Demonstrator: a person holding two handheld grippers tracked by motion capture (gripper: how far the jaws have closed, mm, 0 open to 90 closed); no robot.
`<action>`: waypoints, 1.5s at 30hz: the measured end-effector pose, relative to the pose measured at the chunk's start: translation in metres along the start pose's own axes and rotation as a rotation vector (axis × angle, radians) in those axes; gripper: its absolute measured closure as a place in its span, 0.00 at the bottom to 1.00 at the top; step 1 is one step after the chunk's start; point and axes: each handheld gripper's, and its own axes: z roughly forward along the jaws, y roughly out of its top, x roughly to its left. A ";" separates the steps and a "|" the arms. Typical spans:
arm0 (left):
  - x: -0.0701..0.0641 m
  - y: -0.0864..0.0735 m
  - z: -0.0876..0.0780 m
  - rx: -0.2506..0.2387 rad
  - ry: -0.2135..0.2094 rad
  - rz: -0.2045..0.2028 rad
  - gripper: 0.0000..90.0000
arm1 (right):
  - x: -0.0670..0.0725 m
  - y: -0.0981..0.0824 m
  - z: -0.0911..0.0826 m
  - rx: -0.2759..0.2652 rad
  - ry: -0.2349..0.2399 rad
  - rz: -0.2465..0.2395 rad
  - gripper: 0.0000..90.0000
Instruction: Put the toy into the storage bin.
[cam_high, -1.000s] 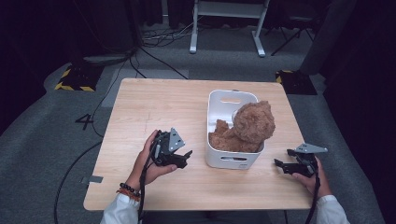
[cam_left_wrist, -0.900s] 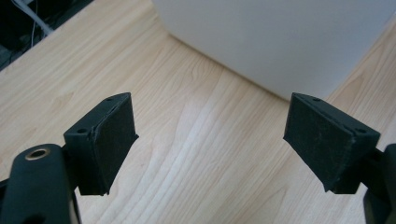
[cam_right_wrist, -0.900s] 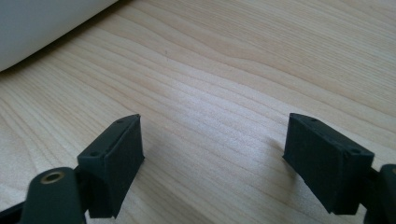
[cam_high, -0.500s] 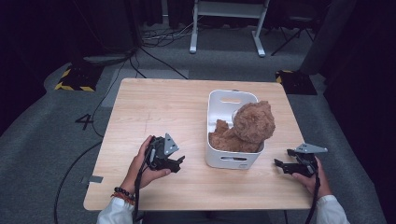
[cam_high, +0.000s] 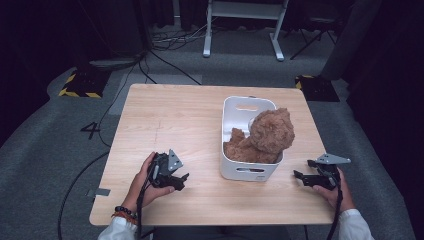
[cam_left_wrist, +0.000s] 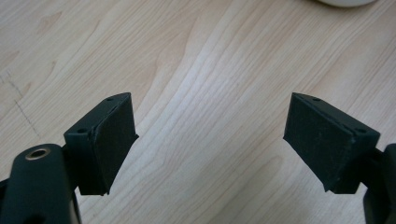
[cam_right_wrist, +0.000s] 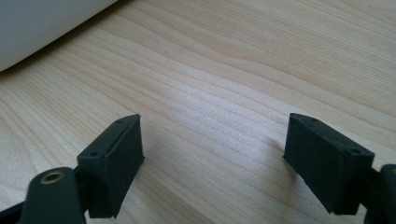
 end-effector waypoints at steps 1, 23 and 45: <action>0.000 -0.001 0.000 0.002 -0.003 -0.003 0.19 | 0.000 0.000 0.000 0.000 0.000 0.000 0.21; 0.000 -0.035 0.006 0.032 -0.020 -0.053 0.19 | 0.000 0.000 0.000 0.000 -0.001 0.000 0.21; 0.007 -0.069 0.000 -0.030 -0.068 -0.219 0.18 | 0.000 0.000 0.000 0.000 -0.003 0.002 0.21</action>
